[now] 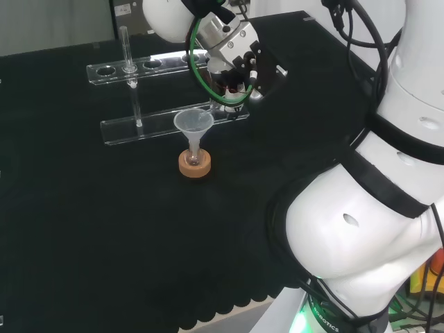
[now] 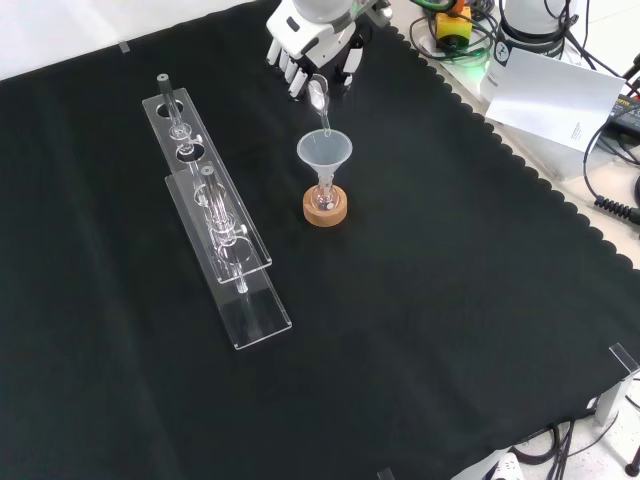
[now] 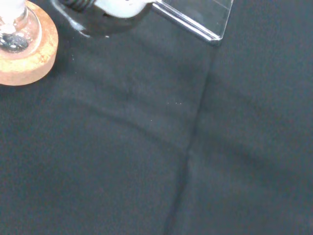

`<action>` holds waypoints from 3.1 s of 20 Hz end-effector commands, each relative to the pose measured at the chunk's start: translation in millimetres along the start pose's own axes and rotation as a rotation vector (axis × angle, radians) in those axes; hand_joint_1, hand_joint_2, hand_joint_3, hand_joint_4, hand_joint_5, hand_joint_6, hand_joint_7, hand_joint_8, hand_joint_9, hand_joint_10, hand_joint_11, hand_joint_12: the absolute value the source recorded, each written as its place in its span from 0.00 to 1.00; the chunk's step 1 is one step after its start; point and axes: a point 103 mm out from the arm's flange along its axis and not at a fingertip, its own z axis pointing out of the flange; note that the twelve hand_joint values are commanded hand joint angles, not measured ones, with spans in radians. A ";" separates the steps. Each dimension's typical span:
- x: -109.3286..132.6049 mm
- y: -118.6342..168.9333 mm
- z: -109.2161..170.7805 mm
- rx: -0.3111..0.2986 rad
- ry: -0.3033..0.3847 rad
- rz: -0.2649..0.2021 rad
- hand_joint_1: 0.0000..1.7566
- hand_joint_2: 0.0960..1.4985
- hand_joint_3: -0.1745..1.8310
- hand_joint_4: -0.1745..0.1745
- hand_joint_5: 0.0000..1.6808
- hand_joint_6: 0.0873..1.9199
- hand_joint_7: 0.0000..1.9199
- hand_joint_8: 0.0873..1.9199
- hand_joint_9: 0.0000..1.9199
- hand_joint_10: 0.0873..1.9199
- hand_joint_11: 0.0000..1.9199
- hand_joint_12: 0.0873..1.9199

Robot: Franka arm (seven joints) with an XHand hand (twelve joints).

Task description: Pour all the NaCl from the weighing funnel into the round-bottom flask.

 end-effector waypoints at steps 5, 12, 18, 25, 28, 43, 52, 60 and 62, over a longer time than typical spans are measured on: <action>5.6 -0.8 -7.4 0.018 -0.063 0.007 0.70 0.65 0.16 0.62 0.64 0.48 0.55 0.42 0.57 0.21 0.44 0.53; 4.5 -0.5 -11.5 0.026 -0.071 0.001 0.70 0.65 0.16 0.62 0.64 0.48 0.55 0.42 0.57 0.21 0.44 0.53; 3.2 0.7 -14.9 0.041 -0.093 0.000 0.70 0.65 0.16 0.61 0.64 0.48 0.55 0.42 0.57 0.21 0.44 0.52; 6.2 1.4 -19.1 0.044 -0.126 0.007 0.70 0.65 0.17 0.60 0.64 0.48 0.55 0.42 0.57 0.20 0.44 0.52; 7.5 1.1 -22.0 0.044 -0.138 0.008 0.70 0.65 0.17 0.60 0.64 0.48 0.55 0.42 0.57 0.20 0.44 0.52; -2.0 0.1 -15.3 0.045 -0.112 0.003 0.70 0.65 0.17 0.59 0.64 0.48 0.55 0.42 0.57 0.20 0.45 0.52; -1.8 0.8 -15.4 0.047 -0.132 0.003 0.70 0.65 0.17 0.58 0.64 0.48 0.55 0.42 0.57 0.20 0.45 0.52; -0.2 2.6 -18.1 0.039 -0.158 -0.003 0.70 0.65 0.17 0.58 0.64 0.48 0.54 0.42 0.57 0.20 0.45 0.52; 2.4 2.7 -19.9 0.041 -0.171 0.000 0.70 0.65 0.17 0.58 0.64 0.48 0.54 0.42 0.57 0.20 0.45 0.52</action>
